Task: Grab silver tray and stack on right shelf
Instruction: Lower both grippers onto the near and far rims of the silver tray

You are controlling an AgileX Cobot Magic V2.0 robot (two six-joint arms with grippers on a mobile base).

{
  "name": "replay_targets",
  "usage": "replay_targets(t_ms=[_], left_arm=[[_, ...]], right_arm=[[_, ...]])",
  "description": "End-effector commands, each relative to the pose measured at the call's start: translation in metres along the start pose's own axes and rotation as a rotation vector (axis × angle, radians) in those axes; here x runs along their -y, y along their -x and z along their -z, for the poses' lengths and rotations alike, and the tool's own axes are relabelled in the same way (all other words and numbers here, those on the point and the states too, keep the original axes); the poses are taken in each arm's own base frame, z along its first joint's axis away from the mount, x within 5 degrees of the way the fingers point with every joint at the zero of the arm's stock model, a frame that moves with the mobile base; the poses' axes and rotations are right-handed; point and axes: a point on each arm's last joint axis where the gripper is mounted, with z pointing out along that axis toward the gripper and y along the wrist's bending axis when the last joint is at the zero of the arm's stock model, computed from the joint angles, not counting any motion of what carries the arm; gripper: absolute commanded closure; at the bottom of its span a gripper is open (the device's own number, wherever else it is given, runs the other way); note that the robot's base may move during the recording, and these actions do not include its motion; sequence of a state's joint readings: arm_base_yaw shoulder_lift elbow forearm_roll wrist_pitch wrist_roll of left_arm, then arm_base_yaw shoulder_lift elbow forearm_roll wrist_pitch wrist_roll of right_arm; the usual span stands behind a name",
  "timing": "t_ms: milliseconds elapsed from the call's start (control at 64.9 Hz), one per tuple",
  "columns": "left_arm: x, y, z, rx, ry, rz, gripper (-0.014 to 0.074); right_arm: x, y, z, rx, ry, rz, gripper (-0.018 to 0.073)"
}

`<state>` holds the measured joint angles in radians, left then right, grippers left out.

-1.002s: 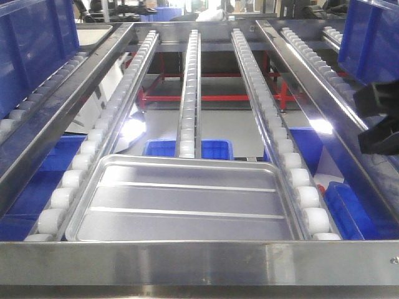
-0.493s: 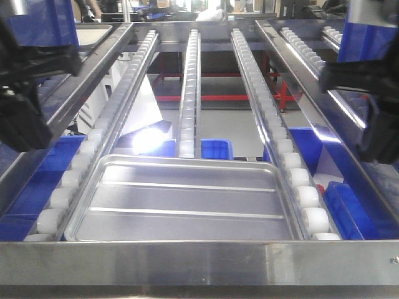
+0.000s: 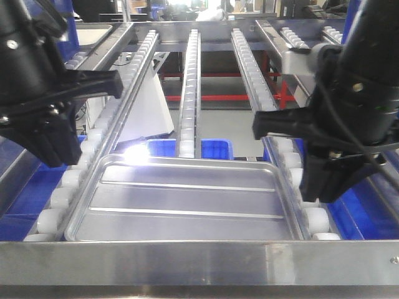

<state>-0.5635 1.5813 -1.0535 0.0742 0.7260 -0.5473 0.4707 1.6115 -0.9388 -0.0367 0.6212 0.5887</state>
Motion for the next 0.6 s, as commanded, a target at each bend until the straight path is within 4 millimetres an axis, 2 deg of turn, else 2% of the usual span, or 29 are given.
replay_targets(t_ms=[0, 185, 447, 586], left_arm=[[0.008, 0.011, 0.013, 0.067, -0.04, 0.008, 0.0686], [0.011, 0.016, 0.014, 0.099, -0.062, 0.011, 0.0686], [0.02, 0.012, 0.014, 0.101, -0.078, -0.021, 0.0686], [0.023, 0.008, 0.006, 0.063, -0.061, -0.028, 0.0686]], right_arm=[[-0.01, 0.018, 0.016, 0.099, 0.059, 0.0, 0.0502], [-0.015, 0.025, 0.014, 0.149, 0.093, 0.0, 0.0502], [-0.015, 0.025, 0.005, 0.134, 0.085, 0.001, 0.0502], [-0.016, 0.025, 0.005, 0.14, 0.088, 0.001, 0.0502]])
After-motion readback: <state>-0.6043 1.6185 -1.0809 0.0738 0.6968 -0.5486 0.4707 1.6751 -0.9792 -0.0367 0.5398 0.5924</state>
